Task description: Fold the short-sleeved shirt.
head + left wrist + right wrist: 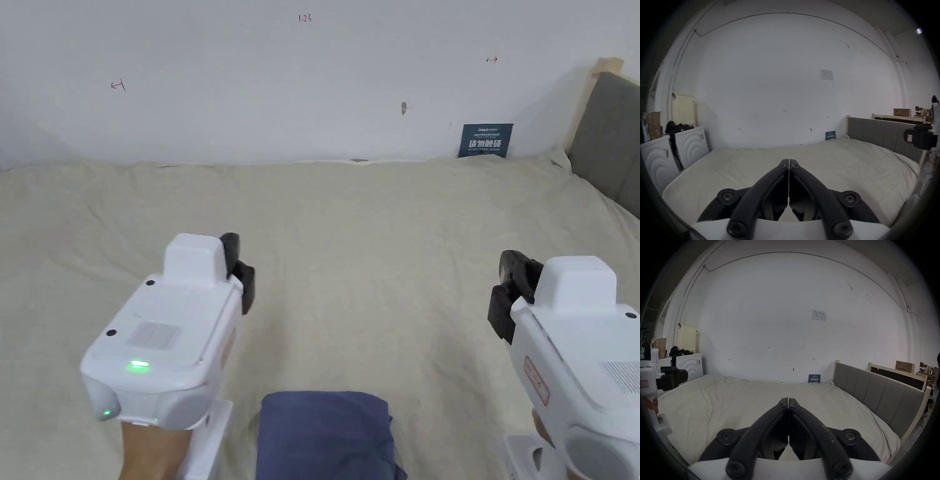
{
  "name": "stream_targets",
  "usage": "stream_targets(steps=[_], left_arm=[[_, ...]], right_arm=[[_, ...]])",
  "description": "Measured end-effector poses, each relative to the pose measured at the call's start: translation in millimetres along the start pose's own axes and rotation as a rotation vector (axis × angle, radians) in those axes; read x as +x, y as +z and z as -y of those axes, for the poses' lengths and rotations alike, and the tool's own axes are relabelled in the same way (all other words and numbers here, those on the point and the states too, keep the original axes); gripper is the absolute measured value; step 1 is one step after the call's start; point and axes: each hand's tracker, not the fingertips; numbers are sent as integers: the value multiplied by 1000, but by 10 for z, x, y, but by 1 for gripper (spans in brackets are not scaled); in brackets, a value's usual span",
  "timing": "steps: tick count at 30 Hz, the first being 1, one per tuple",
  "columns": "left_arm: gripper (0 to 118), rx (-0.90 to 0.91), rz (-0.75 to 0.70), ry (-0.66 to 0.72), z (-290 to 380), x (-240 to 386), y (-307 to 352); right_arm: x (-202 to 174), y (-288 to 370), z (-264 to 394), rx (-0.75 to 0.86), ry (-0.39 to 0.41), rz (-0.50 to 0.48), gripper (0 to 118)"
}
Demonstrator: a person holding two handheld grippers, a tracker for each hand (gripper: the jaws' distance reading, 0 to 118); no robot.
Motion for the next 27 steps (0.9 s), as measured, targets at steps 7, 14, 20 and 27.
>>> stream_targets(steps=[7, 14, 20, 27], left_arm=[[0, 6, -143, 14, 91, -512, 91], [0, 3, -184, 51, 167, -697, 157], [0, -2, -179, 72, 200, -696, 155], [0, -16, -172, 89, 237, -710, 165]], right_arm=[[-92, -24, 34, 21, 7, -14, 2], [-191, -41, 29, 29, 21, -30, 2], [-218, -62, 33, 26, 24, -39, 2], [-389, -211, 330, -39, 0, -81, 2]])
